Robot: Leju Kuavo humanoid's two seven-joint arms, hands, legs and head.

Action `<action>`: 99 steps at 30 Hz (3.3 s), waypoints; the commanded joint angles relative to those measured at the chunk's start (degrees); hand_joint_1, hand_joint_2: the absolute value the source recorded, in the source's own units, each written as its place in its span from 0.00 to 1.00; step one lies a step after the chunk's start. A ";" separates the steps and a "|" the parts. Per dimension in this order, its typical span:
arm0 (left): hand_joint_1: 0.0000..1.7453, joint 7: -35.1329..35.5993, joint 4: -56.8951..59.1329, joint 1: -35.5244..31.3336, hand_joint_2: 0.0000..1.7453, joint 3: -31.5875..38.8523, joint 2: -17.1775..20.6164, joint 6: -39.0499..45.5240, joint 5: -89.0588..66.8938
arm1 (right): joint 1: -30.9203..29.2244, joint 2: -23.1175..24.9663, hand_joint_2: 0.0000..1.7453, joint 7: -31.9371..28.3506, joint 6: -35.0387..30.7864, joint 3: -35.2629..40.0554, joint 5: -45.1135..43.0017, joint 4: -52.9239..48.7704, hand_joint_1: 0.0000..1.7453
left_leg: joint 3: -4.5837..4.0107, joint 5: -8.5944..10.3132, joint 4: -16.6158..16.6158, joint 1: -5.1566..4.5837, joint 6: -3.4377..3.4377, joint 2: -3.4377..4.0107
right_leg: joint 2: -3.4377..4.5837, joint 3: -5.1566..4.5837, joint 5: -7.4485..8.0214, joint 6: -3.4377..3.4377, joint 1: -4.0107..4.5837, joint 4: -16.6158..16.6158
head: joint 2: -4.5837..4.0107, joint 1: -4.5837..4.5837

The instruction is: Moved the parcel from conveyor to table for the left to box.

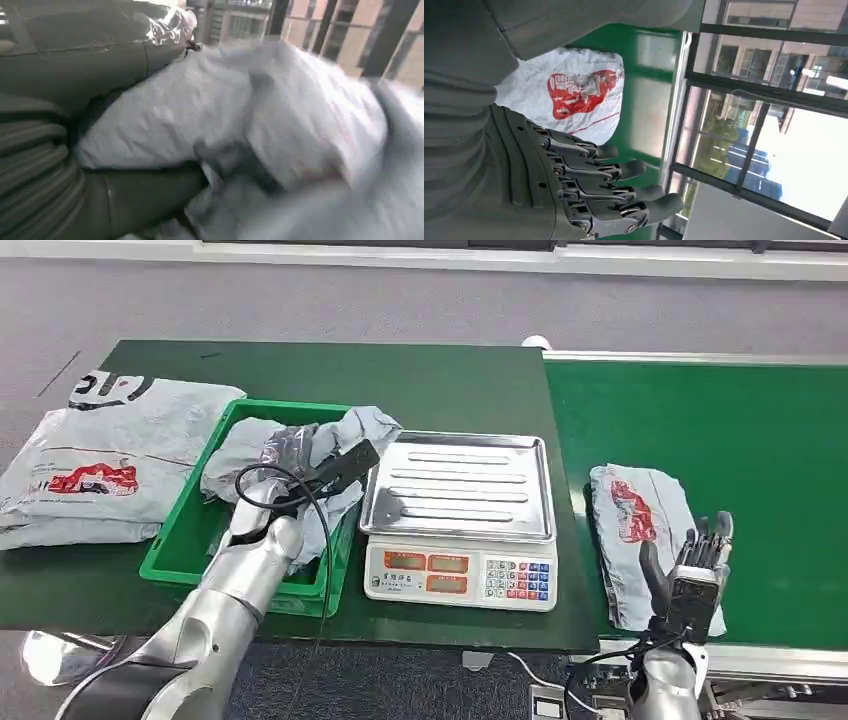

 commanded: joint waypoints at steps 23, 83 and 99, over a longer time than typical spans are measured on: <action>0.00 -8.56 -29.79 11.08 0.00 -30.42 -0.19 10.55 54.09 | 4.49 -1.86 1.00 3.88 -0.45 -7.36 -4.96 -0.69 0.00 | 0.17 -0.18 -0.10 0.05 -0.05 -0.07 | -0.08 0.19 -0.17 0.01 0.05 -0.15 | 0.00 0.00; 0.00 -23.90 3.92 2.35 1.00 -14.20 0.86 8.33 85.59 | -30.96 -14.03 1.00 47.58 24.54 35.32 49.55 49.46 0.00 | 0.10 0.12 -0.06 0.07 -0.05 0.40 | 0.41 0.00 0.23 -0.03 0.07 -0.01 | 0.00 0.00; 0.00 -24.48 2.48 3.89 1.00 -11.96 1.69 8.22 85.85 | -35.17 -13.67 1.00 44.34 28.05 37.39 48.43 51.08 1.00 | 0.31 0.13 -0.24 0.13 -0.10 0.48 | 0.53 0.18 0.27 -0.11 0.13 -0.22 | 0.00 0.00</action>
